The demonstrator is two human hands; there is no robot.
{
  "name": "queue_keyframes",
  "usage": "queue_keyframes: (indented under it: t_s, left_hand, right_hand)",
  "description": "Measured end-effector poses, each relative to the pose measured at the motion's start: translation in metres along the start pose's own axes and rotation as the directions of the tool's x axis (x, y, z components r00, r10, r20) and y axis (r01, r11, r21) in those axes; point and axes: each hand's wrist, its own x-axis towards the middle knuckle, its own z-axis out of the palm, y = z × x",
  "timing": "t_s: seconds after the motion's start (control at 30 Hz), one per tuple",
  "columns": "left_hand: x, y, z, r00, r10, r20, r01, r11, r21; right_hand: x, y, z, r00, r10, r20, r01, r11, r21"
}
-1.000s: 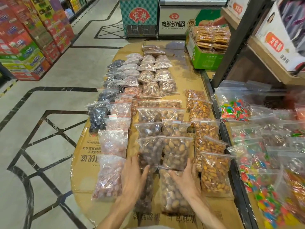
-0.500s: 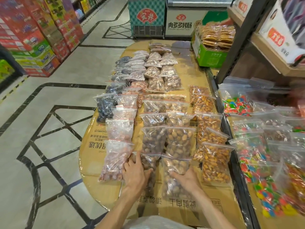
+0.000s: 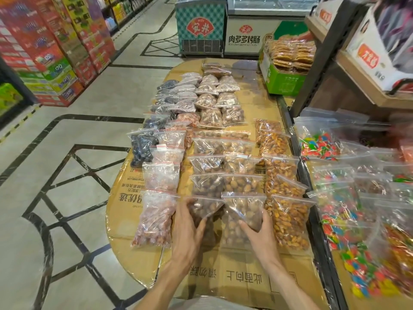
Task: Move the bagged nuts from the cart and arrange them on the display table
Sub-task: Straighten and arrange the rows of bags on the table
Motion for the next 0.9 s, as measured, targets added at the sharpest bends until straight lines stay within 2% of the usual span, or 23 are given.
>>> queue_keyframes:
  t_s: [0.27,0.47,0.63,0.9]
  left_hand:
    - [0.005,-0.011,0.016,0.976,-0.192,0.104,0.21,0.958,-0.196]
    - [0.014,-0.015,0.021,0.969,-0.244,0.023,0.245,0.962,-0.121]
    - [0.016,-0.019,0.019,0.971,-0.228,0.065,0.229,0.974,0.001]
    - [0.015,-0.019,0.021,0.963,-0.253,0.089,0.254,0.967,-0.002]
  right_hand:
    - [0.017,0.006,-0.001,0.999,0.009,0.051,-0.007,0.999,-0.041]
    - [0.024,0.002,-0.006,0.998,0.064,-0.001,-0.064,0.993,-0.104]
    - [0.019,0.011,-0.002,0.995,0.088,0.057,-0.077,0.982,-0.17]
    - [0.018,0.008,0.0,0.995,0.095,0.015,-0.088,0.959,-0.271]
